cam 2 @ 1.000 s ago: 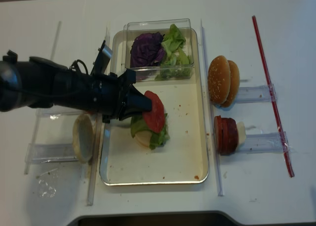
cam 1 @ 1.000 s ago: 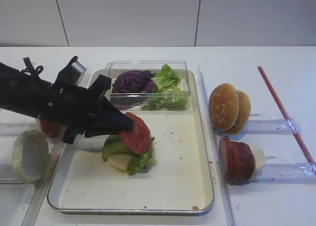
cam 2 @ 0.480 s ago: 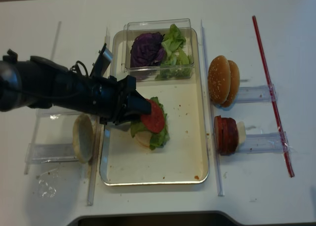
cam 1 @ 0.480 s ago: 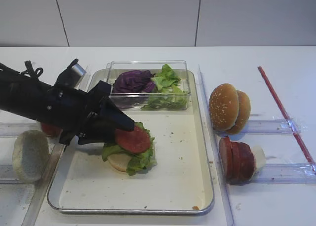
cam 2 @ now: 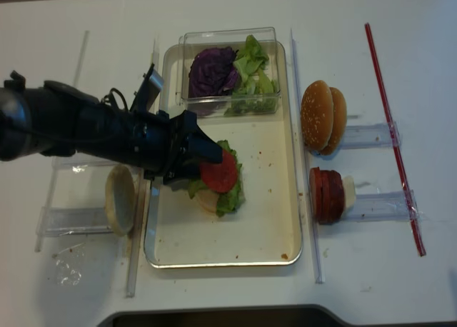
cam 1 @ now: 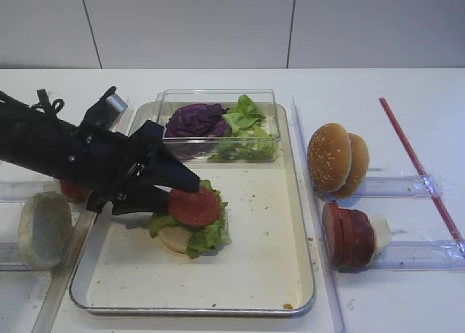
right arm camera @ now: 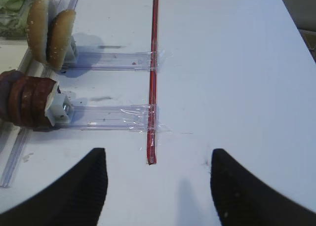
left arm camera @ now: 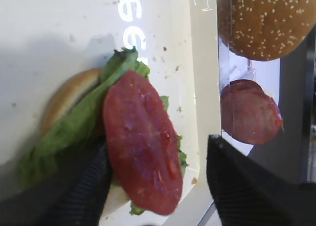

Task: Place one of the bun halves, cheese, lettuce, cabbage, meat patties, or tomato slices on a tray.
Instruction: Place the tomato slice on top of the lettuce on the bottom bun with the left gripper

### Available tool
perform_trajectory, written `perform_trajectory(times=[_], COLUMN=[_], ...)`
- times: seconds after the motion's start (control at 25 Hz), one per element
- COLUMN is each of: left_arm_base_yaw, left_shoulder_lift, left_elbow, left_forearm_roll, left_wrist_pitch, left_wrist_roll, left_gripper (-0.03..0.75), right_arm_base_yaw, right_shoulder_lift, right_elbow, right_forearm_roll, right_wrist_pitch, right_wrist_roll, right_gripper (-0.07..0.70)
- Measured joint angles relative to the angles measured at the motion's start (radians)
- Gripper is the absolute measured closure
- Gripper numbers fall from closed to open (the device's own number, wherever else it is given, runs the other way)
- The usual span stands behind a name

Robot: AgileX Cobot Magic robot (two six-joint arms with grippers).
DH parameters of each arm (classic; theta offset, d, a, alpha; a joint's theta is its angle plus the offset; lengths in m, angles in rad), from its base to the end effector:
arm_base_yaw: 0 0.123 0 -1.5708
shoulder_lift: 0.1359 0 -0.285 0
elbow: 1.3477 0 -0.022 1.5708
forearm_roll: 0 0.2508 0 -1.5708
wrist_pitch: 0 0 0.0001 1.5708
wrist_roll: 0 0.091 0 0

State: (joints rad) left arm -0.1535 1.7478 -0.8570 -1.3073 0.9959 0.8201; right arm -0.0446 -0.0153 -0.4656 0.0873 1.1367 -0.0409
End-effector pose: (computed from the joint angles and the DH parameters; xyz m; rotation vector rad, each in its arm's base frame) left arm 0.2828 -0.1184 0.1795 0.0818 2.6450 -1.4252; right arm -0.0066 0.0075 0.2620 -0.0032 2.1365 0.0560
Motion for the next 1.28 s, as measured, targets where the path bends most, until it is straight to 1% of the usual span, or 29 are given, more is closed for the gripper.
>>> perform_trajectory(times=[0.12,0.2,0.36,0.48,0.76,1.0,1.16,1.28], left_arm_base_yaw=[0.0,0.0,0.0,0.0,0.0,0.0,0.0,0.0], left_shoulder_lift=[0.0,0.0,0.0,0.0,0.0,0.0,-0.002,-0.012], left_elbow=[-0.021,-0.042,-0.087,-0.109,-0.169,-0.276,-0.343,-0.401], left_forearm_roll=[0.016,0.033,0.152,0.255,0.326,0.456,0.563,0.628], left_wrist_pitch=[0.016,0.029,0.038,0.057,0.096,0.163,0.191,0.2], left_wrist_roll=[0.0,-0.02,-0.11,-0.16,-0.215,-0.303,-0.373,-0.419], left_gripper=[0.328,0.328,0.328,0.328,0.327,0.327,0.327,0.327], right_arm_base_yaw=[0.0,0.0,0.0,0.0,0.0,0.0,0.0,0.0], right_shoulder_lift=[0.0,0.0,0.0,0.0,0.0,0.0,0.0,0.0], right_elbow=[0.0,0.0,0.0,0.0,0.0,0.0,0.0,0.0], right_forearm_roll=[0.0,0.0,0.0,0.0,0.0,0.0,0.0,0.0], right_wrist_pitch=[0.0,0.0,0.0,0.0,0.0,0.0,0.0,0.0], right_wrist_roll=[0.0,0.0,0.0,0.0,0.0,0.0,0.0,0.0], right_gripper=[0.159,0.159,0.159,0.159,0.159,0.159,0.159,0.159])
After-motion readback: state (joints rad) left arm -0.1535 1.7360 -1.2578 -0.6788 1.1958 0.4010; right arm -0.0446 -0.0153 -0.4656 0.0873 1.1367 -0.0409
